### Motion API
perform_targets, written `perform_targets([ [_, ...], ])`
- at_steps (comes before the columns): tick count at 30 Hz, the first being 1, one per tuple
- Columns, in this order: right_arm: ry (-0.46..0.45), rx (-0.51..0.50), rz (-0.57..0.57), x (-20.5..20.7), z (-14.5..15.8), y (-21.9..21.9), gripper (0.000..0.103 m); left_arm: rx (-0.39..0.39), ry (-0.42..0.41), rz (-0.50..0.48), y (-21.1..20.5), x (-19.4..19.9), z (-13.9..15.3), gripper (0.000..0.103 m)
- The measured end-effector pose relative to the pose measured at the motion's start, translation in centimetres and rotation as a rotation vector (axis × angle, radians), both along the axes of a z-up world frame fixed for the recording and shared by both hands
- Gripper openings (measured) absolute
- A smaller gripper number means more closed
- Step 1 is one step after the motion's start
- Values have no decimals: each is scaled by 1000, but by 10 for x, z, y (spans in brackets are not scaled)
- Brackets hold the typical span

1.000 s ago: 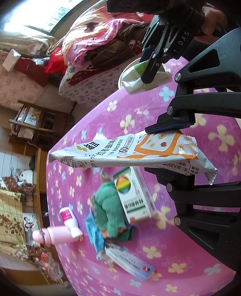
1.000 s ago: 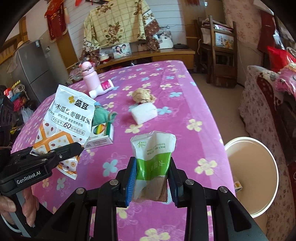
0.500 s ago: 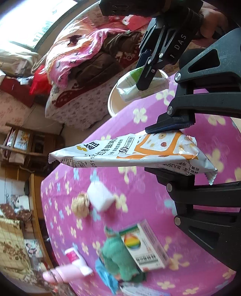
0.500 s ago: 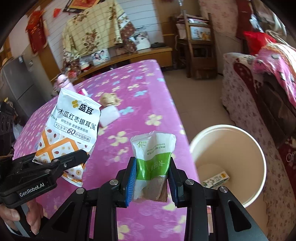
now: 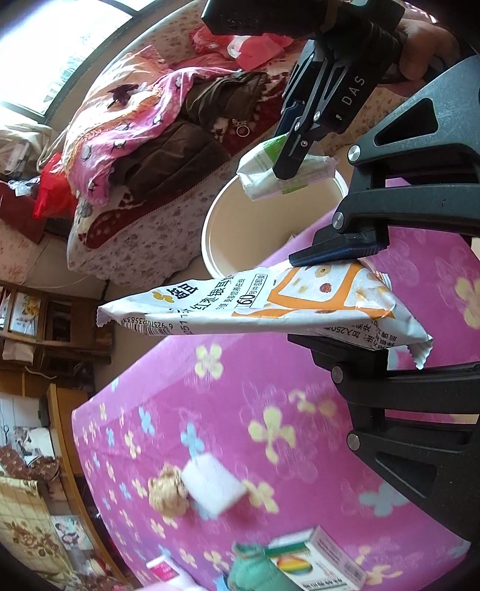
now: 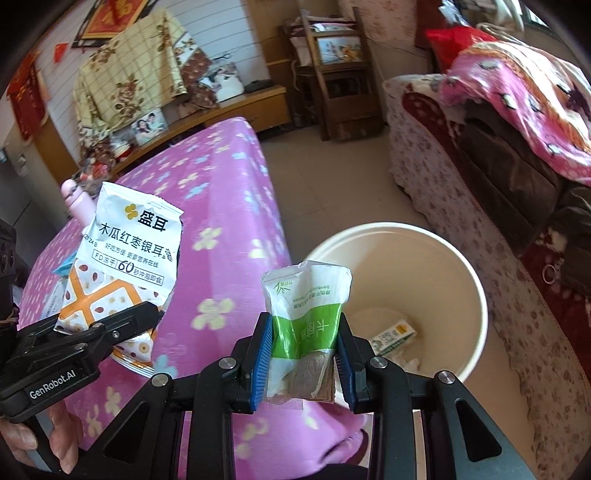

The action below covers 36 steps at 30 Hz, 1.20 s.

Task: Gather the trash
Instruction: 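Drop the packet from the right tool into the bin while the left drops the bag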

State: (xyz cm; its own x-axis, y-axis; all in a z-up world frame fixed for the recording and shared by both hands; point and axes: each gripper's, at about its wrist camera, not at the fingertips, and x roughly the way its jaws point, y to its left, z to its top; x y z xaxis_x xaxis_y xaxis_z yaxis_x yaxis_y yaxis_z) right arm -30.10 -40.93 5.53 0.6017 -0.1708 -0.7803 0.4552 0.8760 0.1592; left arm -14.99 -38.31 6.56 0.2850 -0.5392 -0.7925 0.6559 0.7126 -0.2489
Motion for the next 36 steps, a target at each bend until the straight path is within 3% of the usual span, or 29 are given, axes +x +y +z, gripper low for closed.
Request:
perform_targets([
  [19,66,45,-110,-17,-32,-56,31,-15,84,-70,-59,-4,-25,33],
  [21,73,45,-118,-16,-34,-59,31,-30,97,-74,-62,-4,-27,38],
  [24,85,43,-156,-18,-37,-65,48,-34,108,-69,-64,-5,-28,55],
  [25,84,43,-166,-18,-38,-66,49,-45,105,-69,-64,-5,-27,61],
  [36,79,63,-159,-19,-35,-61,49,-50,87,-48,-47,-7,-21,61],
])
